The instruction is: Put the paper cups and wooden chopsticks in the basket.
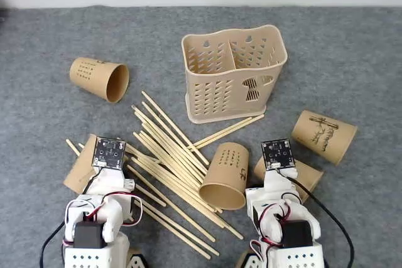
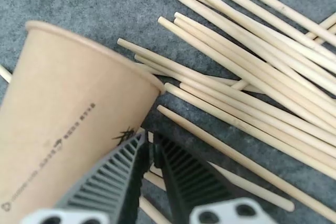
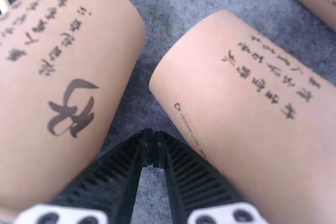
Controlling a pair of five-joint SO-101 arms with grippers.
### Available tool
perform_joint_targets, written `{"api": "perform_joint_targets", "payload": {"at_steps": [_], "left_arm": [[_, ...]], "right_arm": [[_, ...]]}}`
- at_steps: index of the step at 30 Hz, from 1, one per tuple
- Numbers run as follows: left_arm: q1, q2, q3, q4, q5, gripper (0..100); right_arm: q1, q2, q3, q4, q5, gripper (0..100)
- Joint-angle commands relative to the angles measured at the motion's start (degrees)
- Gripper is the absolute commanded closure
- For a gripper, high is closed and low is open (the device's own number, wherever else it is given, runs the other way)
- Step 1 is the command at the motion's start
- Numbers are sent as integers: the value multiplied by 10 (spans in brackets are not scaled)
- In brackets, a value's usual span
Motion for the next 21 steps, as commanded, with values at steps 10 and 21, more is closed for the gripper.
{"api": "perform_joint_targets", "payload": {"at_steps": [10,21], "left_arm": [[0,-9,-10,3,6,986],[0,-9,-10,3,6,986]], "right_arm": [[22,-4,-29,14,7,987],[96,-4,-144,-88,6,987]]}}
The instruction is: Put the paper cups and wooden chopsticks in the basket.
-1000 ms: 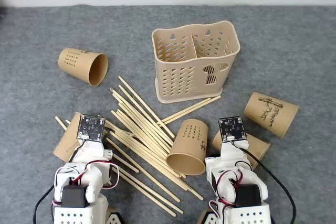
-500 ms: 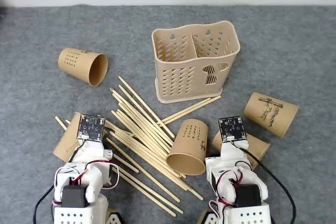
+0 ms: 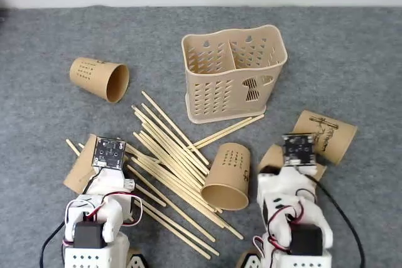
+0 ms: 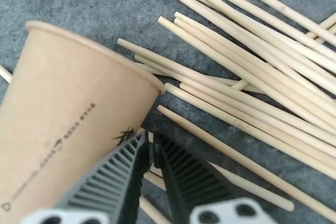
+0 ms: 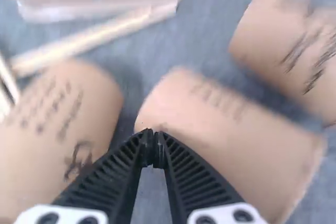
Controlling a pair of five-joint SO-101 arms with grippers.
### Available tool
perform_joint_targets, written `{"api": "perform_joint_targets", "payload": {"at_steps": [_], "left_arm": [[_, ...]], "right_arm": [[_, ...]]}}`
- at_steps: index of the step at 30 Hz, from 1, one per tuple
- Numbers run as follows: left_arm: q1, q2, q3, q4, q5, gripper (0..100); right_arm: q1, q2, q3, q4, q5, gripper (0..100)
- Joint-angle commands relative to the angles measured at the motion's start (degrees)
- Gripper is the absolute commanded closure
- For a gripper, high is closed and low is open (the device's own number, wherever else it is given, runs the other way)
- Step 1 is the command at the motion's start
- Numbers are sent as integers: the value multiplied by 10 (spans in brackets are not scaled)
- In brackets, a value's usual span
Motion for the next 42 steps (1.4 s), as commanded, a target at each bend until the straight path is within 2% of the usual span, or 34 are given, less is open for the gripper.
{"api": "perform_joint_targets", "payload": {"at_steps": [1,6,10,16,19,22,30,37,42], "left_arm": [[0,-9,-10,3,6,986],[0,-9,-10,3,6,986],[0,-9,-10,3,6,986],[0,-9,-10,3,6,986],[0,-9,-10,3,6,986],[0,-9,-10,3,6,986],[0,-9,-10,3,6,986],[0,-9,-10,3,6,986],[0,-9,-10,3,6,986]], "right_arm": [[27,-3,-48,-56,7,986],[26,-1,-95,-60,8,983],[26,30,-161,-15,25,920],[27,228,-338,140,28,898],[29,319,-386,174,26,894],[37,367,-388,173,26,894],[120,382,-387,172,25,886],[162,382,-338,173,-18,665],[164,382,-271,112,-19,659]]}}
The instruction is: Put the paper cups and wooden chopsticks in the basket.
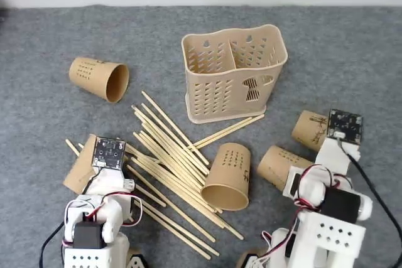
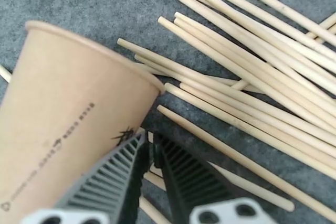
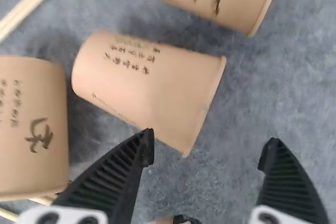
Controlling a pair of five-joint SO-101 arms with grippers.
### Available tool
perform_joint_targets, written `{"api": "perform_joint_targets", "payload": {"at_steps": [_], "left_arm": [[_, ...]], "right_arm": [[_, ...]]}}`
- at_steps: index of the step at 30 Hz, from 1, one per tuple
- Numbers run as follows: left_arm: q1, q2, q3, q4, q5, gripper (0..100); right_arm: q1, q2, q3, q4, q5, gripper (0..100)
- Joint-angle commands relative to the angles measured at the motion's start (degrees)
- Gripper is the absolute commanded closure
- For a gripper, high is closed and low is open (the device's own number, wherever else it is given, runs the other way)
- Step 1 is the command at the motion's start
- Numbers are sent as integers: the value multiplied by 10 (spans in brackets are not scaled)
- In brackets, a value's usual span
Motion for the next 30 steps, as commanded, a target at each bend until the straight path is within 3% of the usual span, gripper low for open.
{"api": "perform_joint_targets", "payload": {"at_steps": [1,9,17,25,30], "left_arm": [[0,-9,-10,3,6,986],[0,-9,-10,3,6,986],[0,-9,-10,3,6,986],[0,-9,-10,3,6,986],[0,-9,-10,3,6,986]], "right_arm": [[9,3,36,-63,-7,659],[4,3,132,-202,-41,660],[-85,3,164,-206,-89,668],[-109,-2,159,-229,-92,996],[-86,-3,135,-226,-55,992]]}}
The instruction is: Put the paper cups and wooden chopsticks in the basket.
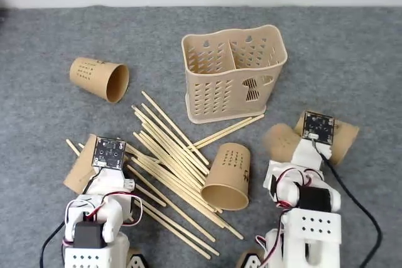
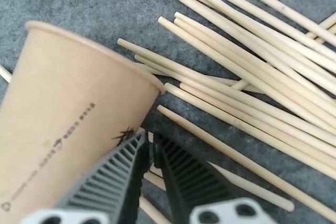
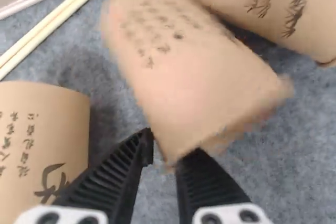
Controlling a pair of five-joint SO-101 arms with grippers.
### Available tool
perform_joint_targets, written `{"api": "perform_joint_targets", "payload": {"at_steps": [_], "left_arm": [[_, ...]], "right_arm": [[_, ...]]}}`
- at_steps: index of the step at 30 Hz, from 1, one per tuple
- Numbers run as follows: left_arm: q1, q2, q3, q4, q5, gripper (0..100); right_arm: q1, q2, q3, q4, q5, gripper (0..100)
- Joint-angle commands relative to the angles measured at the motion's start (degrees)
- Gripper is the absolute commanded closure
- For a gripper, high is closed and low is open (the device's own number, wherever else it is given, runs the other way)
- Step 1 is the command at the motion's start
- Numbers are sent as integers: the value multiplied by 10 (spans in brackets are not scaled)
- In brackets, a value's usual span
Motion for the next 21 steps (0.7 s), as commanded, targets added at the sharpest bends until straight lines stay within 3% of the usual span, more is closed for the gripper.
{"api": "perform_joint_targets", "payload": {"at_steps": [1,7,21], "left_arm": [[0,-9,-10,3,6,986],[0,-9,-10,3,6,986],[0,-9,-10,3,6,986]], "right_arm": [[22,-6,-41,5,52,991],[60,-6,-146,104,163,991],[58,1,-297,279,426,991]]}}
